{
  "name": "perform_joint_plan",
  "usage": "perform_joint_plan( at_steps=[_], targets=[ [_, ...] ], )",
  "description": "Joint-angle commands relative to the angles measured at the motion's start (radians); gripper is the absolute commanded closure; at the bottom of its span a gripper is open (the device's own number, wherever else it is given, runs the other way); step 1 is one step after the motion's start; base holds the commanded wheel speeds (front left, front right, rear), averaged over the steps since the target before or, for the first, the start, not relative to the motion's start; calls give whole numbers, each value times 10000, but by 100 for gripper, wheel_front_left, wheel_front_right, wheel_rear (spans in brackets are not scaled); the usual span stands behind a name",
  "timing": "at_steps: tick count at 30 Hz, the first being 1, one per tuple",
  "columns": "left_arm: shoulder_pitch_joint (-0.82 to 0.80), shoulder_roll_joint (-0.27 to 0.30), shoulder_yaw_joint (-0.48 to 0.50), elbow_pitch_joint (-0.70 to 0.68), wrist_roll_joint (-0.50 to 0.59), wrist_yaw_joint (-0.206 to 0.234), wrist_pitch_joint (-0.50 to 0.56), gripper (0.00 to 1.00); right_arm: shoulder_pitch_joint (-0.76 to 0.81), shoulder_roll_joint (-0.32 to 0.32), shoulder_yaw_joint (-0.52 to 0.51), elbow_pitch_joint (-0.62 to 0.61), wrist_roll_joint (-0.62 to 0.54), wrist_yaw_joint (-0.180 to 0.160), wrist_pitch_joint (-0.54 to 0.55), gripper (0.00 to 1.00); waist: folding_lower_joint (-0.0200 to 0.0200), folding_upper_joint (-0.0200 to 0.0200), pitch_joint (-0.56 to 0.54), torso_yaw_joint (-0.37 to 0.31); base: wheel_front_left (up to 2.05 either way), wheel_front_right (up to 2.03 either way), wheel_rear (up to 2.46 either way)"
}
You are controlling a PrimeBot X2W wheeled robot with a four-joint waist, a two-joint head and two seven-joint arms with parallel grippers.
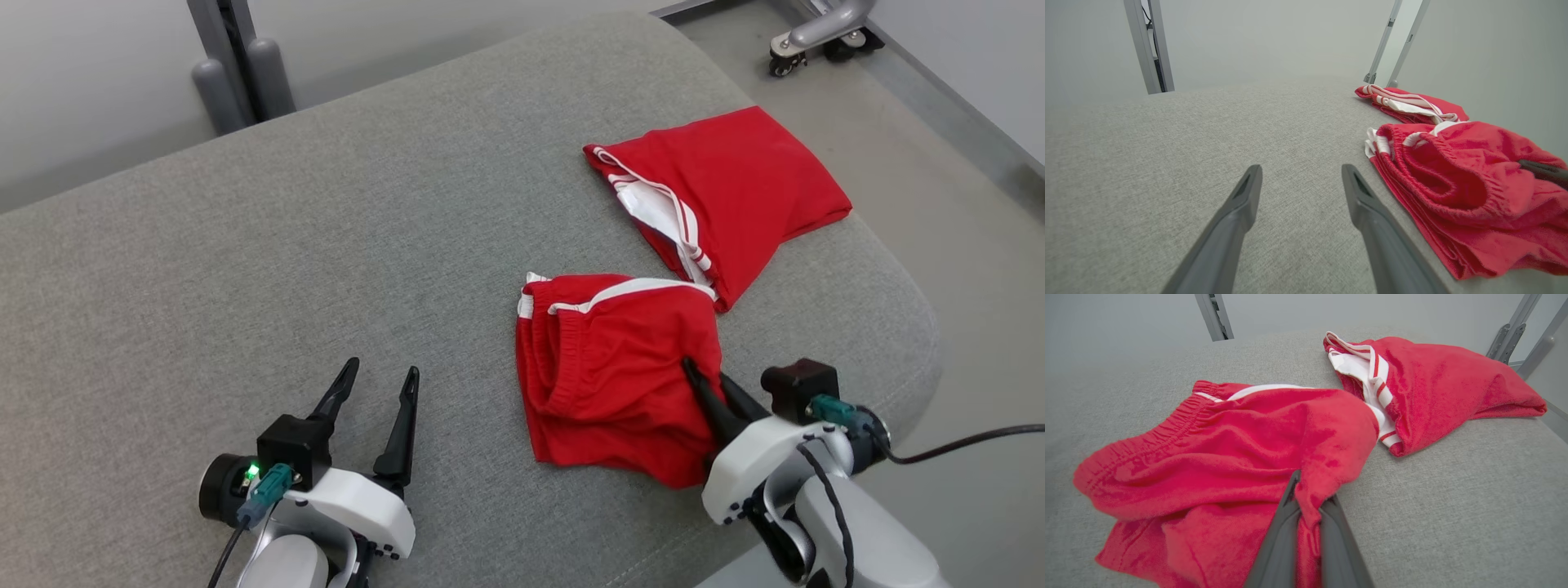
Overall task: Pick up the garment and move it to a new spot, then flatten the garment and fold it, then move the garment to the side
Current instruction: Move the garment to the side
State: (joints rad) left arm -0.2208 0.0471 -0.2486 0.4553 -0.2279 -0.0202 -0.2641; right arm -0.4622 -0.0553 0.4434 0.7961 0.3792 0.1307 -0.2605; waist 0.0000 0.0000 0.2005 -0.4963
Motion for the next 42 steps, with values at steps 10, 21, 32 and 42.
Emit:
perform_joint_plan(
  at_steps=[10, 21, 32, 42],
  targets=[
    [-414, 66, 69, -35, 326, -176, 3, 0, -2146, -1339, 130, 452, -847, -1, -65, 100, 0, 0, 855, 1365, 0, 0, 0],
    [-786, 61, 140, -173, 632, -313, 3, 0, -4371, -3235, -1966, 2894, -2197, -1, -57, 100, 0, 0, 1571, 3021, 0, 0, 0],
    [-867, 78, 210, -169, 593, -213, 5, 0, -4558, -4339, -5157, 3897, -4424, -1, -57, 0, 0, 0, 1744, 3612, 0, 0, 0],
    [-435, 63, 730, -352, 364, 93, 4, 0, -2810, -2235, -6204, 146, -4989, -1, -59, 0, 0, 0, 1048, 3856, 0, 0, 0]
  ],
)
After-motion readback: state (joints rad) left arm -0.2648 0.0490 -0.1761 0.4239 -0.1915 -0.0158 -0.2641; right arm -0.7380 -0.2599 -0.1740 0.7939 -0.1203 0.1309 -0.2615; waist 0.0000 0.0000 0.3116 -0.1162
